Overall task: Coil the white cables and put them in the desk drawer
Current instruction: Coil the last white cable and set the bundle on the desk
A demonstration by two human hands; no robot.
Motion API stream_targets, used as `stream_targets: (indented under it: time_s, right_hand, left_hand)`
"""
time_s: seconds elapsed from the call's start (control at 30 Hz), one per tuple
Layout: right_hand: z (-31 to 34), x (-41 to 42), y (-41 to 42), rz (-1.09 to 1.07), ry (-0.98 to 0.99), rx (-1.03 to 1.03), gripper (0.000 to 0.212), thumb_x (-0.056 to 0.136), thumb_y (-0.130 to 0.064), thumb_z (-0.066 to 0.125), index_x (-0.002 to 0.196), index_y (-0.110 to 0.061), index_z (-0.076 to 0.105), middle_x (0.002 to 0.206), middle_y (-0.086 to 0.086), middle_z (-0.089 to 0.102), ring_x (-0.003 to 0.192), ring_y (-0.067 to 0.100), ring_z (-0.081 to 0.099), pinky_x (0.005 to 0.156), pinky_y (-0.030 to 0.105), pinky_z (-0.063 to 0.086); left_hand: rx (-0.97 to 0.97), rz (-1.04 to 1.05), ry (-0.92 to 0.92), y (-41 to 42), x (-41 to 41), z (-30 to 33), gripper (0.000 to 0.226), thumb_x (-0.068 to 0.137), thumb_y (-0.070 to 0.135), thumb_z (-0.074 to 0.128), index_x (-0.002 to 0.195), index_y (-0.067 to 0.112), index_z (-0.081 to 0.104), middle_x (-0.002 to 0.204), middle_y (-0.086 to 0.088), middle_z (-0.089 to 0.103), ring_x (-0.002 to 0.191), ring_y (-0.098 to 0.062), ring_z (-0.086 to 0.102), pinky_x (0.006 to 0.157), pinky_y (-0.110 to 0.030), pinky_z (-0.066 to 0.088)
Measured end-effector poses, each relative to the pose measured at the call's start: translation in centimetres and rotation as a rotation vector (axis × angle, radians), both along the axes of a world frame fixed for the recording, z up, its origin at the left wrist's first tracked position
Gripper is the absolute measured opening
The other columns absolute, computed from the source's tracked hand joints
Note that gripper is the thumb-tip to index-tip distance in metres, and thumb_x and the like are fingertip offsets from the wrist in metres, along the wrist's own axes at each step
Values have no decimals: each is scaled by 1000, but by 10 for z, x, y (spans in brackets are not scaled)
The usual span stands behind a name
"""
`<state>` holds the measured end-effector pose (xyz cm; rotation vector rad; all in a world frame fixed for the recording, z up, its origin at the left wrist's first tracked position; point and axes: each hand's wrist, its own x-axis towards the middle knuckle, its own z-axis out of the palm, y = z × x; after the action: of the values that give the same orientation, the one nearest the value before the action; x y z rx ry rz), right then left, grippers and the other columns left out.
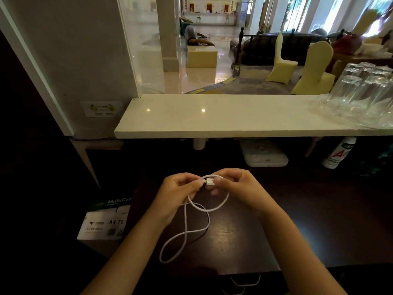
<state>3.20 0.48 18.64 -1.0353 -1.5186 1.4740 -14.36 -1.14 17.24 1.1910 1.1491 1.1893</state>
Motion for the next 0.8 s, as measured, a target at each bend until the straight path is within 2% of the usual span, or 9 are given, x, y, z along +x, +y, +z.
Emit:
stream_targets:
  time_s: [0.07,0.17,0.27,0.33,0.4,0.47,0.53,0.63,0.8]
  right_hand:
    - [-3,1,-1,67,297,-288,19,79,-16,57,92,-3,65,65,4,70,56,11,66,56,19,54]
    - [-11,-3,-1,13,347,-284,18,84,-21,52,93,-10,64,65,3,65,49,10,58,50,19,50]
    - [-12,-5,-4,-120,131,118,26,84,-28,58,110,-23,61,91,2,60,75,9,63,66,17,50]
    - [-12,-3,-7,-171,-232,547,37,75,-35,66,110,-27,61,106,-2,54,95,5,57,76,14,48]
    - [-12,-6,-8,-197,-537,901,29,76,-33,66,103,-21,65,104,-3,54,95,7,54,73,20,51]
    - [-10,-8,-9,-226,-653,1078,19,82,-28,64,94,-13,68,95,0,60,87,11,56,65,26,52]
    - [-7,-9,-11,-211,-624,1075,17,85,-26,62,89,-11,67,90,1,63,82,11,58,64,26,51]
    - [1,-4,-15,-190,-482,820,11,85,-25,61,89,-15,63,84,-3,65,76,8,61,64,29,52]
    - [3,5,-16,-132,-383,610,7,86,-17,62,91,-20,60,87,-3,70,82,6,68,73,31,57]
  left_hand:
    - [-163,-94,-311,-2,-1,1,17,74,6,60,66,16,72,51,5,54,45,-2,45,44,-12,37]
    - [-217,-87,-398,-4,1,-3,10,75,7,57,74,11,66,53,5,54,46,-2,45,43,-12,36]
    - [-184,-7,-303,-3,3,-4,14,83,4,55,76,10,65,52,7,54,49,-2,44,46,-11,36]
    - [-159,19,-219,-3,2,-4,15,85,5,56,75,11,67,51,8,54,50,-1,46,49,-11,39]
    - [-135,-3,-167,-4,2,-4,15,84,9,58,75,12,69,54,7,53,51,-1,47,52,-12,39]
    - [-122,-33,-147,-6,3,-2,16,84,10,59,73,13,70,56,5,53,53,-2,46,53,-12,40]
    - [-126,-56,-174,-7,4,1,19,84,13,57,70,15,70,56,5,54,55,-4,47,54,-11,42]
    - [-129,-101,-214,-10,2,8,28,87,28,49,81,13,72,64,3,61,58,-4,53,56,-14,44]
    - [-26,-17,103,-12,3,11,37,97,30,31,105,16,65,80,1,56,72,-9,50,67,-21,39]
